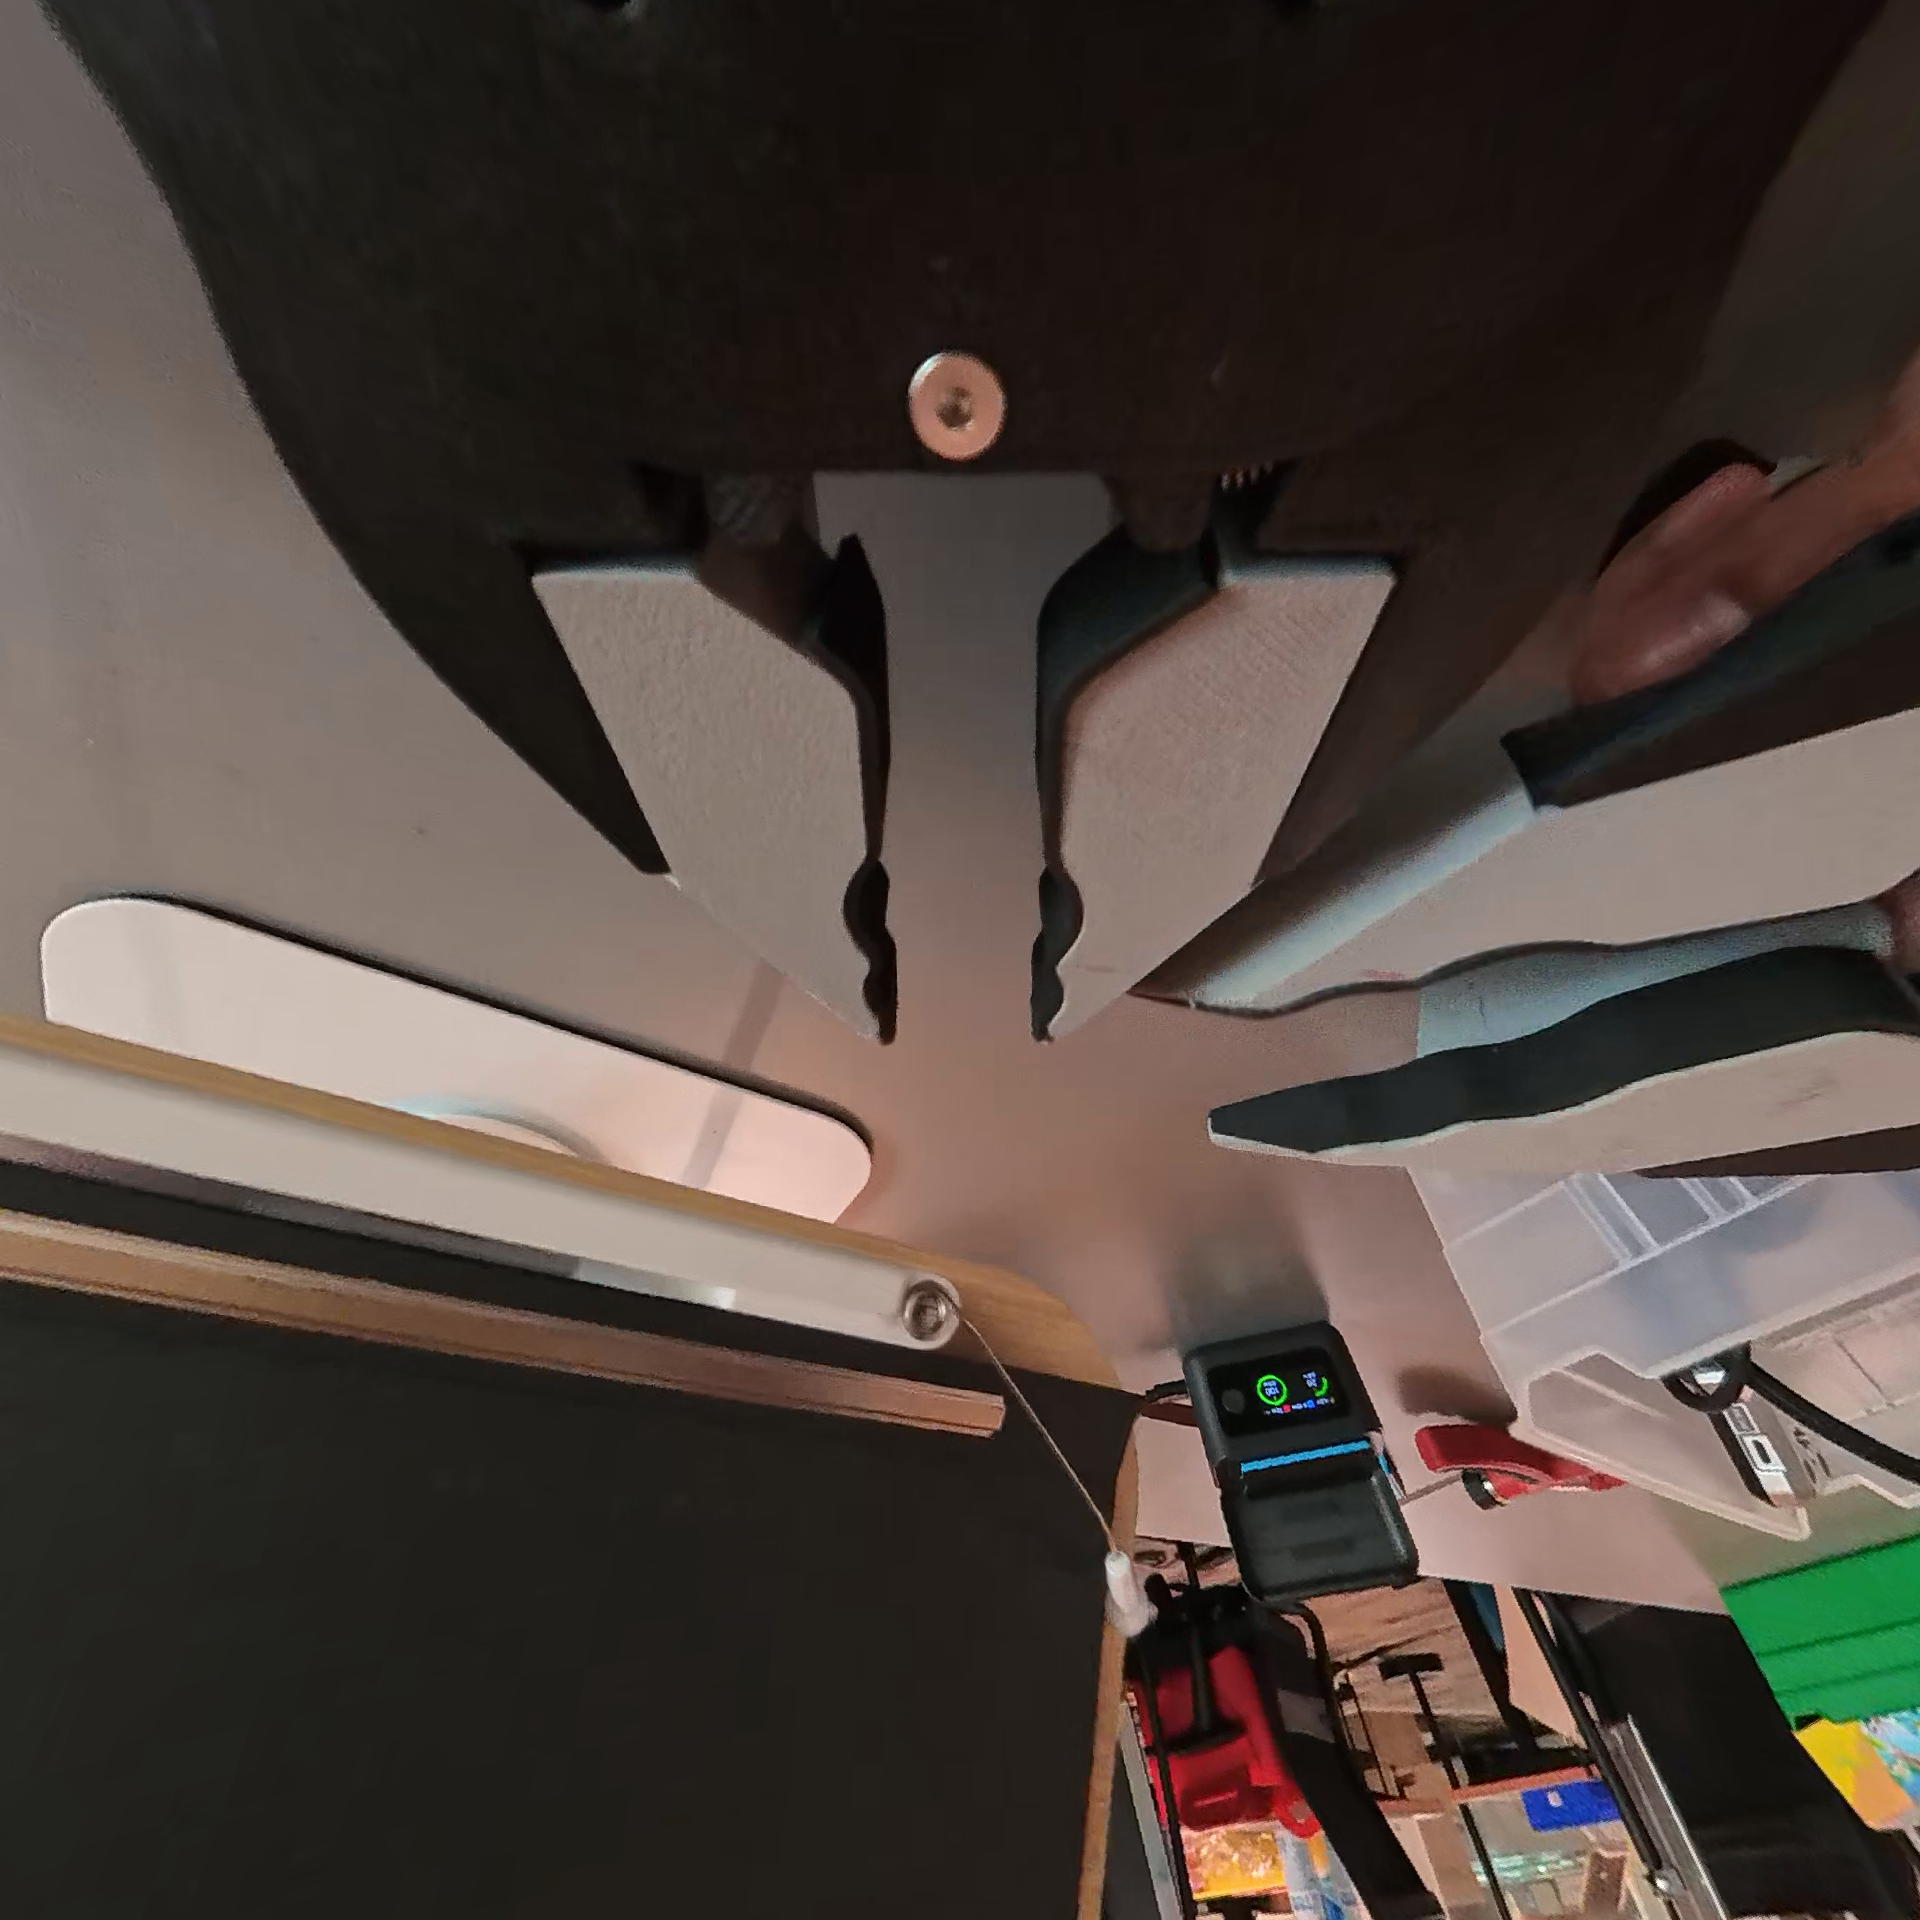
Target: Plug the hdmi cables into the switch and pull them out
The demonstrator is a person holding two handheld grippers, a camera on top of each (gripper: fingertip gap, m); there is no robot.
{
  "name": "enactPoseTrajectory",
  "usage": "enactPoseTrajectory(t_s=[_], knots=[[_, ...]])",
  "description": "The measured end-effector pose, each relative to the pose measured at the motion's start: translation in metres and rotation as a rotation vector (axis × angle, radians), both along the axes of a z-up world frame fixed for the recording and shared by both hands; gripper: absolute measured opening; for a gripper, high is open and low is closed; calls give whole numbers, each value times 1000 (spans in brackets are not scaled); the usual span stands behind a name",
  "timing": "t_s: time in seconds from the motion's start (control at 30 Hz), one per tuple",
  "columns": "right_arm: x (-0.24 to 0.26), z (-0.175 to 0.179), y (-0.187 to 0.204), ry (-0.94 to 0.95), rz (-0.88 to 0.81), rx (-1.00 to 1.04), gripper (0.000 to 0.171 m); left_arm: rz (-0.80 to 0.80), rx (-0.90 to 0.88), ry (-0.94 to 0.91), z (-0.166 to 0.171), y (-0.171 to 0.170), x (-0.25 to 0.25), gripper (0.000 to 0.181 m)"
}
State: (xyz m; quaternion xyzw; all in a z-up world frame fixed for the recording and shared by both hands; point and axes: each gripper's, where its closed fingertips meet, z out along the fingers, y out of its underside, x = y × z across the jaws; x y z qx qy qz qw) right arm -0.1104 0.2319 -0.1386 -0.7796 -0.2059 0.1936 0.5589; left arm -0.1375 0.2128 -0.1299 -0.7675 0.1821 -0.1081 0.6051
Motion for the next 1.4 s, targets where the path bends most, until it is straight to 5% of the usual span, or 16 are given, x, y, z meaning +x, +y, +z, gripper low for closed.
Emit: enactPoseTrajectory(t_s=[0.63, 0.77, 1.13, 1.4], knots=[[-13, 5, -13, -34, 2, 51, 7, -7, -33, 77, -9, 0, -1, 28], [-14, 4, -27, 9, 47, 23, 11, -95, -123, 68, -20, -17, 9, 40], [-16, 4, -34, -2, 82, 40, 14, -162, -234, 46, -34, -25, 16, 37], [-12, 10, -25, -27, 51, 83, 15, -143, -163, 154, -32, -22, 16, 38]])
